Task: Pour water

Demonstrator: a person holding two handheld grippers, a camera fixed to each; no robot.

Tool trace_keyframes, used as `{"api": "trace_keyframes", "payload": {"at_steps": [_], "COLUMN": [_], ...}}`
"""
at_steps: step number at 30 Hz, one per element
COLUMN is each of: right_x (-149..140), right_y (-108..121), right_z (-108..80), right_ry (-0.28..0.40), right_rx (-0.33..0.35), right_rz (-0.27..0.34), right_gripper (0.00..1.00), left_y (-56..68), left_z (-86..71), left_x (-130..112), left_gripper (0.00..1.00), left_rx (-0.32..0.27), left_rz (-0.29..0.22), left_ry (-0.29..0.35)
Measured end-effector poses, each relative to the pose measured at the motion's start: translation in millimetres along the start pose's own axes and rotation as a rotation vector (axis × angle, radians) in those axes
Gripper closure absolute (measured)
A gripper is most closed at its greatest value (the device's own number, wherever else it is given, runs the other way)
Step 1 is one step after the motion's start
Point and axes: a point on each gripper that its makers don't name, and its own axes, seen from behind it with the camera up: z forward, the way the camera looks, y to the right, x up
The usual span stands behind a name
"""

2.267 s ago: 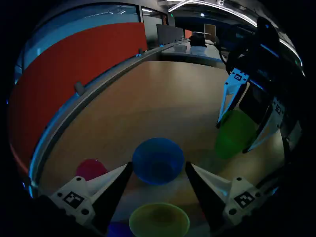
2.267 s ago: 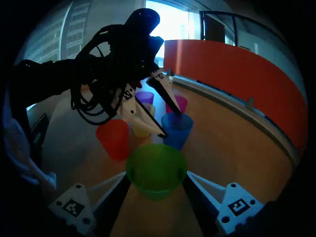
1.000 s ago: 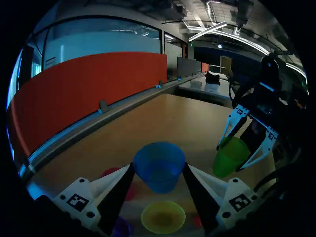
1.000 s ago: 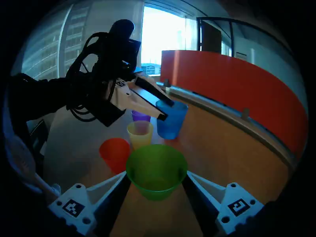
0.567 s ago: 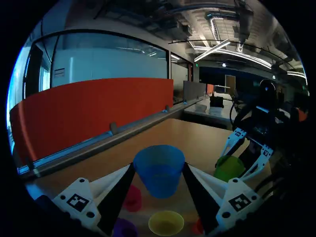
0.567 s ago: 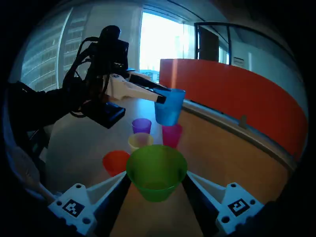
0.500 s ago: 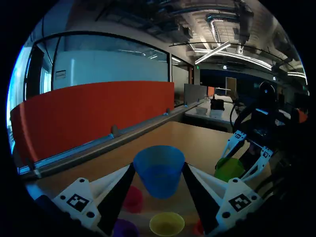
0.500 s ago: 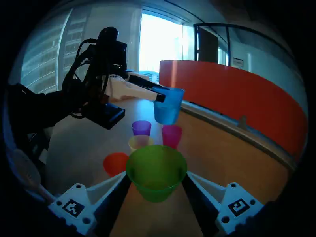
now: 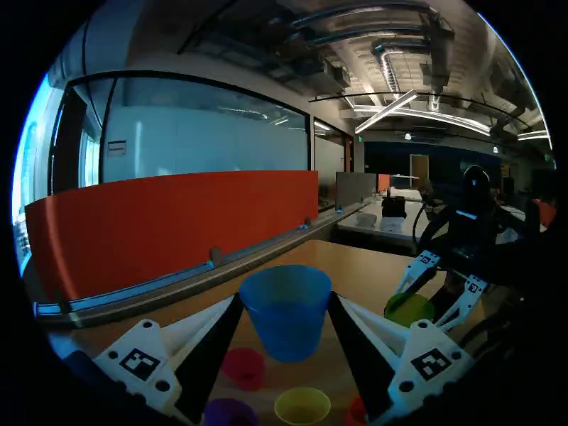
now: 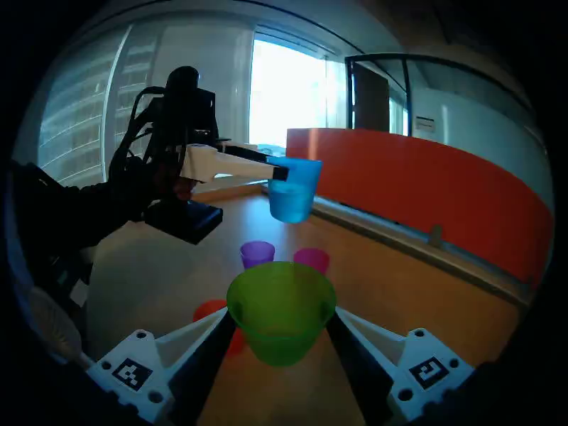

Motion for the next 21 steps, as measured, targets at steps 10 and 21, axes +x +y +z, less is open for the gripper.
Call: {"api": "trace_keyframes", "payload": {"at_steps": [10,21], "right_x": [20.6,35.0], "right_y": [-2.3,-3.4], "right_z": [3.6,8.2], "right_ry": [0.086,0.146], "right_rx": [-0.009,-0.018], "right_rz": [0.003,0.006], "right_gripper": [0.1,0.1], "left_y": [1.8,-2.0], "left_z": [-9.9,-16.0], "left_x": [6.5,6.2], "left_gripper": [0.13,0.14], "left_rx": [0.0,0.009], "left_rz": [-0.004,-0.012], "left_ry": [0.02,0.029]}}
